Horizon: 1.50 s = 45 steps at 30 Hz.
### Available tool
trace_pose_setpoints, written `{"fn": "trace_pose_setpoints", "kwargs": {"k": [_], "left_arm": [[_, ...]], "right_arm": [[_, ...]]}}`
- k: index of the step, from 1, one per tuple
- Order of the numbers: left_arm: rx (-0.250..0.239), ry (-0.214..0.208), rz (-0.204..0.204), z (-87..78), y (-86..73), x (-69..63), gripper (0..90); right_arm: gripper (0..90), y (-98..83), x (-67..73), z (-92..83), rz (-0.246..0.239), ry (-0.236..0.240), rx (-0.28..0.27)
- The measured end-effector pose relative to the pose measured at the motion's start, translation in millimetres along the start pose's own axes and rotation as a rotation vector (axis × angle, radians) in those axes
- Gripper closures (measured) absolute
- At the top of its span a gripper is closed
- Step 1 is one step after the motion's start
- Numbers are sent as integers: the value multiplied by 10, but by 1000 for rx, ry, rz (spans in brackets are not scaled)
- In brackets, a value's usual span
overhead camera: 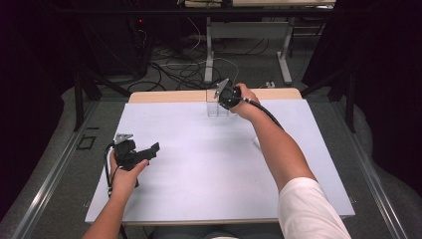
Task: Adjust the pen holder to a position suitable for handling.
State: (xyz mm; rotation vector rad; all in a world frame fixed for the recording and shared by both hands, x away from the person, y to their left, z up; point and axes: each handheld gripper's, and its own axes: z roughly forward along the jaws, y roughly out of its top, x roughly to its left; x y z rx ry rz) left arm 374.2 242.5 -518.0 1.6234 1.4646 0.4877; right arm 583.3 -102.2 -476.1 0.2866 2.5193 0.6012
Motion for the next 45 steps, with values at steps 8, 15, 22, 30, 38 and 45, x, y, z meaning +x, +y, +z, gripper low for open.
{"fn": "trace_pose_setpoints", "kwargs": {"k": [8,15,22,30,38,45], "left_arm": [[-2,-2,-3,0,0,-5,20],[2,-1,-3,12,-5,-4,21],[3,-2,-5,8,-1,7,21],[4,-2,6,15,2,9,21],[7,-6,17,16,5,-2,21],[11,-5,19,25,4,-3,21]], "right_arm": [[853,11,36,-36,-73,27,18],[873,35,65,-59,-92,46,11],[876,45,106,-121,-127,54,10],[875,75,211,-304,-135,54,-13],[876,56,389,-490,-141,75,-24],[878,6,576,-590,-151,115,-32]]}}
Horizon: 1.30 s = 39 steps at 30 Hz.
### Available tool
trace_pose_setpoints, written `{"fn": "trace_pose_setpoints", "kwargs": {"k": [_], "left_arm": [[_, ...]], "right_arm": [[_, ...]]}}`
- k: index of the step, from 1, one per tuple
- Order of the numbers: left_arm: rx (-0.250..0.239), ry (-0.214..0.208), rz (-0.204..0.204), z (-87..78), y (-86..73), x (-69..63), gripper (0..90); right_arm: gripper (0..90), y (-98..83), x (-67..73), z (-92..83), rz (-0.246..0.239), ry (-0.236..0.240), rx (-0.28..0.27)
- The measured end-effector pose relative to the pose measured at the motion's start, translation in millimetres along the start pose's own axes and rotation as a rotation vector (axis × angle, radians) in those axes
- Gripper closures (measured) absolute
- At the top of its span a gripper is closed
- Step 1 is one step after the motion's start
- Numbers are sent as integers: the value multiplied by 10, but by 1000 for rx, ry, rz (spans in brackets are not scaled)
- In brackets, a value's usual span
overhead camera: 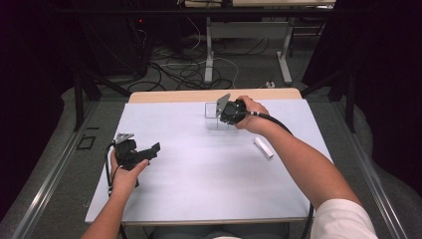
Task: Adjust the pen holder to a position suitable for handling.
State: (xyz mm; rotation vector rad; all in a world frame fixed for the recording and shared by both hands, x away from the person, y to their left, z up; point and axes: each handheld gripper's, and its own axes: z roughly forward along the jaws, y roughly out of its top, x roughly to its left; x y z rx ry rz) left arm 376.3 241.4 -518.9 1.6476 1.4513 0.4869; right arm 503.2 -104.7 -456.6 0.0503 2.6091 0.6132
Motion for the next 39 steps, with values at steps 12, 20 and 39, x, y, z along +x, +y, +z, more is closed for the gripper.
{"fn": "trace_pose_setpoints", "kwargs": {"k": [12,20,39], "left_arm": [[-6,-1,-2,-6,-2,-27,21],[-2,-1,3,8,-11,-46,21],[7,-4,3,31,-20,-64,21]], "right_arm": [[876,51,346,-203,-24,42,-2],[877,138,562,-319,-24,80,-8],[854,137,629,-169,65,147,-31]]}}
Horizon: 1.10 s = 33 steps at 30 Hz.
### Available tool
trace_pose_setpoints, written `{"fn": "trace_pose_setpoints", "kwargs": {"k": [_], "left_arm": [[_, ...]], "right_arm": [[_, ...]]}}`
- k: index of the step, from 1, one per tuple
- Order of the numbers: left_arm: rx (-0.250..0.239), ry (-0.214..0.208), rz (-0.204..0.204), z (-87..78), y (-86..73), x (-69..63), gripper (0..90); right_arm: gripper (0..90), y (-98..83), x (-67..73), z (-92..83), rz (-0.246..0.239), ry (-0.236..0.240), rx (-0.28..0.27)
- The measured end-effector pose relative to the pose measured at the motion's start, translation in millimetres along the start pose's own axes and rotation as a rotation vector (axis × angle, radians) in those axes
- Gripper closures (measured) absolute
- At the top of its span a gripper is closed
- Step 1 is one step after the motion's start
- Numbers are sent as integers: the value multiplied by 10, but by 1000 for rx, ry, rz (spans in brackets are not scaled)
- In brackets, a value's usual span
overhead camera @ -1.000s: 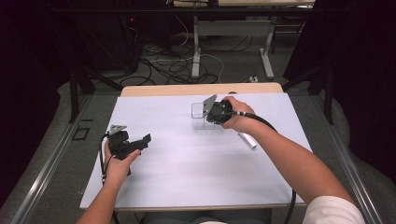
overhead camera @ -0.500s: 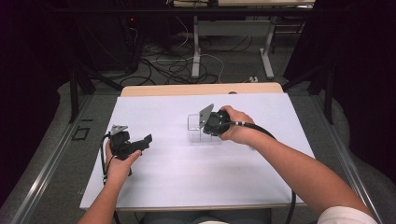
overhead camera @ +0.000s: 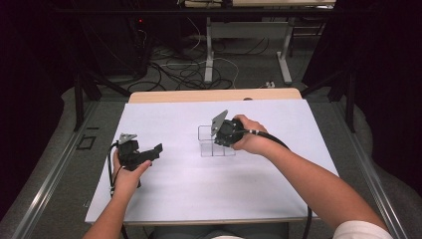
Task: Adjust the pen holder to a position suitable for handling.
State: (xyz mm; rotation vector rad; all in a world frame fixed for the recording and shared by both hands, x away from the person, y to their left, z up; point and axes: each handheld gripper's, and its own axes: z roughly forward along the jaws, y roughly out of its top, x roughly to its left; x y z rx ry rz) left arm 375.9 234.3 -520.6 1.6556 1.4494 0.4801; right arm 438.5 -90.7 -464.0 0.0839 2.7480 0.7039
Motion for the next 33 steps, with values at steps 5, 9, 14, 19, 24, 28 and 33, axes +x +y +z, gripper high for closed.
{"fn": "trace_pose_setpoints", "kwargs": {"k": [5,9,14,19,24,28,33], "left_arm": [[1,1,5,-1,-1,-6,21],[3,1,7,1,-2,-11,21],[6,3,8,3,-1,-14,21],[4,3,10,3,-4,-18,21],[5,3,11,3,-5,-17,21],[5,3,11,4,-5,-17,21],[5,4,11,5,-3,-13,21]], "right_arm": [[801,-40,13,5,36,-3,-12],[735,-81,32,-1,63,-11,-21],[663,-95,69,-22,83,-34,-79],[619,-82,104,-60,92,-43,-114],[548,-81,114,-114,107,-73,-143],[501,-100,99,-176,160,-107,-169],[482,-148,67,-267,282,-128,-193]]}}
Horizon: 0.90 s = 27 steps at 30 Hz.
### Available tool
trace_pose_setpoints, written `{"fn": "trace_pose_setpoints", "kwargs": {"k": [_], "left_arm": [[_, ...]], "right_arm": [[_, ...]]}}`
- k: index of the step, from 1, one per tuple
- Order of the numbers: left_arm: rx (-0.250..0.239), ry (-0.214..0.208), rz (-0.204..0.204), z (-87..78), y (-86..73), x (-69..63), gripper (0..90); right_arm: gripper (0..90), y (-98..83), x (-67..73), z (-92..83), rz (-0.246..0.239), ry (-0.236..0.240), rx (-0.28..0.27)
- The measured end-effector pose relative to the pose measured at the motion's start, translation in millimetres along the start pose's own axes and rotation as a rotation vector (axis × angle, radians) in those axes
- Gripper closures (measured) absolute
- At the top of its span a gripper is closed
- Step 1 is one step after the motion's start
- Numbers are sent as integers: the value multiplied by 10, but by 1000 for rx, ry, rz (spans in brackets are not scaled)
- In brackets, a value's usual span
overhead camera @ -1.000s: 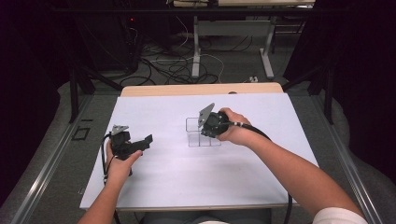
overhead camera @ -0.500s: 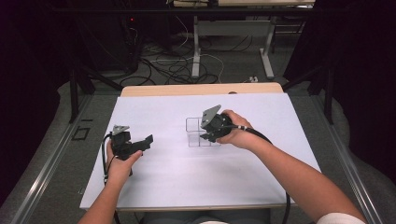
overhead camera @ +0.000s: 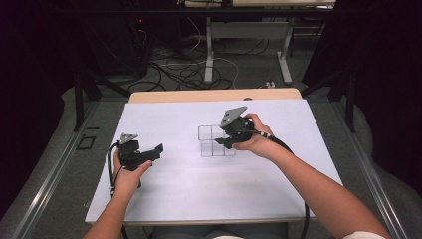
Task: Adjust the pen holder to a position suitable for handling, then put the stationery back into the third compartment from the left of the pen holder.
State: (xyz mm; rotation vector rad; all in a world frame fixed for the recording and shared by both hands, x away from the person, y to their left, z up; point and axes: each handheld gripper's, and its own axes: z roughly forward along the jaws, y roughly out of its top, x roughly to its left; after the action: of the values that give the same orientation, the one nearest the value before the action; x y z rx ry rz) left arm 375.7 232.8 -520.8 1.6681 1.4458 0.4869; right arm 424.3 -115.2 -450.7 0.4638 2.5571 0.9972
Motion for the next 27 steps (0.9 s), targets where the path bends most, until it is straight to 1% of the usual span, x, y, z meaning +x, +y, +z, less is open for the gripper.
{"fn": "trace_pose_setpoints", "kwargs": {"k": [3,5,6,8,11,12,14,16,17,19,20,21,23,24,26,27], "left_arm": [[0,1,-1,-3,1,6,21],[1,1,-1,-4,1,6,21],[1,2,-1,-4,2,5,21],[1,2,0,-4,2,3,21],[2,2,0,-4,2,4,21],[2,3,1,-4,2,5,21],[0,1,0,-4,2,5,21],[-2,2,0,-5,2,4,21],[-2,1,0,-5,2,4,21],[-2,2,0,-7,2,6,21],[-3,3,-1,-8,2,5,21],[-4,2,-1,-9,3,6,21],[-4,2,-1,-9,3,9,20],[-4,3,-2,-9,3,9,21],[-4,3,-1,-11,2,10,21],[-5,3,0,-12,3,10,21]], "right_arm": [[471,-36,-46,-58,103,-3,-20],[390,-71,-95,-88,192,3,-12],[362,-83,-123,-109,231,13,6],[299,-110,-183,-139,288,7,30],[187,-164,-251,-196,329,-37,33],[169,-185,-269,-215,344,-54,21],[152,-231,-310,-258,367,-92,-1],[149,-274,-348,-297,409,-117,-20],[144,-303,-377,-316,419,-124,-23],[122,-362,-427,-341,464,-149,-26],[105,-393,-452,-350,491,-152,-22],[91,-421,-472,-348,511,-155,-30],[56,-499,-533,-360,552,-156,-18],[37,-533,-559,-360,559,-163,-20],[31,-593,-594,-362,577,-164,-16],[28,-624,-612,-360,579,-167,-15]]}}
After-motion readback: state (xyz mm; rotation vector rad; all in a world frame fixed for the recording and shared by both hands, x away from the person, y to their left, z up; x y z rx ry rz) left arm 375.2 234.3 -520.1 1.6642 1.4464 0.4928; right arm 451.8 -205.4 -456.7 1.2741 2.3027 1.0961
